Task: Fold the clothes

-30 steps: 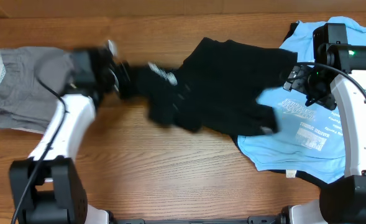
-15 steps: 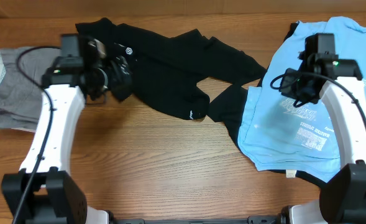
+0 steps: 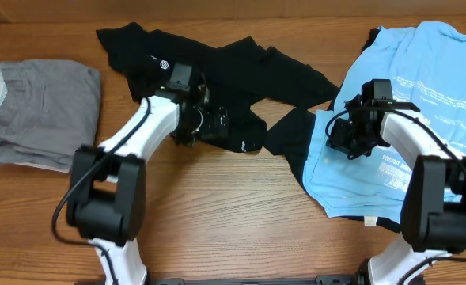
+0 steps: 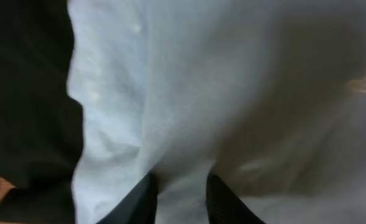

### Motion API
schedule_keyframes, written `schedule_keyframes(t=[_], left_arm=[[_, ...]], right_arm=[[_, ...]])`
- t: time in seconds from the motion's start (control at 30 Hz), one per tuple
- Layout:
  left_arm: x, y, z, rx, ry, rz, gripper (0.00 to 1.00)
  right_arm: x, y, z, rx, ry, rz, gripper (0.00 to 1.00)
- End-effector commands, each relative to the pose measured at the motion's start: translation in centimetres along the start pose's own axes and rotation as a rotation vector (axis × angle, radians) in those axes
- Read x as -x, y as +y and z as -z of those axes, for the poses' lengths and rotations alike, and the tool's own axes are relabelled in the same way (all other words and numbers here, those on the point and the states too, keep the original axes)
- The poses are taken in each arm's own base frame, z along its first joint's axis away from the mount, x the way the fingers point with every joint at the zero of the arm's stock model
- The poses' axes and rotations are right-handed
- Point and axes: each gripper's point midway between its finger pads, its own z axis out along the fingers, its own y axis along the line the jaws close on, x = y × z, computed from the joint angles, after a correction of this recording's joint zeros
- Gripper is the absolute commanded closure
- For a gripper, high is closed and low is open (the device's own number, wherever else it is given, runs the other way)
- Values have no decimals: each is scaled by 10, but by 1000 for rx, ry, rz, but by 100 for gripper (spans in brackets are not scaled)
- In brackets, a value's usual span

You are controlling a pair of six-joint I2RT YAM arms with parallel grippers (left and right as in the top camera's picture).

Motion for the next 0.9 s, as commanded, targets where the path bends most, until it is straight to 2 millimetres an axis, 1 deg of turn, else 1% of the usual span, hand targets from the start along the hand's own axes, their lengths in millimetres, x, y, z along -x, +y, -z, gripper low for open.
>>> schedule_keyframes(t=[0.0,0.03,0.1,0.13,0.17,0.23,0.33,0.37,0.43,0.5,0.53,0.6,0.67,0.7,0.77,0.8,0.87], left_arm=[[-13,11,-19,7,76,67,0],[-16,13,-21,14,91,68,0],[-22,20,-23,32,120,60,0],[-26,28,-23,62,136,66,0],[-29,35,-21,96,147,77,0],[-36,48,-18,152,170,92,0],[-46,59,-13,195,210,117,0],[-49,62,-11,202,225,127,0],[-54,66,-9,210,247,143,0],[-55,67,-7,209,256,152,0],[-55,68,-7,208,256,155,0],[-54,68,-7,206,251,155,0],[-53,64,-8,181,250,155,0],[-52,59,-9,154,251,156,0],[-49,52,-11,118,246,155,0],[-48,49,-11,100,243,154,0],[-45,40,-13,47,236,151,0]], right_arm=[[-6,-13,-8,-51,33,-1,65],[-7,-24,-8,-107,33,-39,65],[-9,-54,-3,-249,26,-132,64],[-10,-72,2,-321,18,-180,64],[-11,-87,7,-374,11,-220,61],[-14,-120,19,-448,3,-320,60],[-20,-164,33,-469,-3,-490,59],[-23,-180,39,-470,-11,-563,55],[-34,-212,50,-465,-21,-725,52],[-42,-236,58,-421,-29,-841,47],[-48,-248,64,-403,-31,-897,43],[-60,-267,75,-399,-31,-1002,39],[-72,-281,86,-379,-33,-1140,38],[-69,-281,89,-311,-44,-1180,37],[-57,-273,92,-193,-60,-1159,37],[-44,-264,95,-103,-80,-1095,37],[-22,-245,104,18,-112,-976,37]])
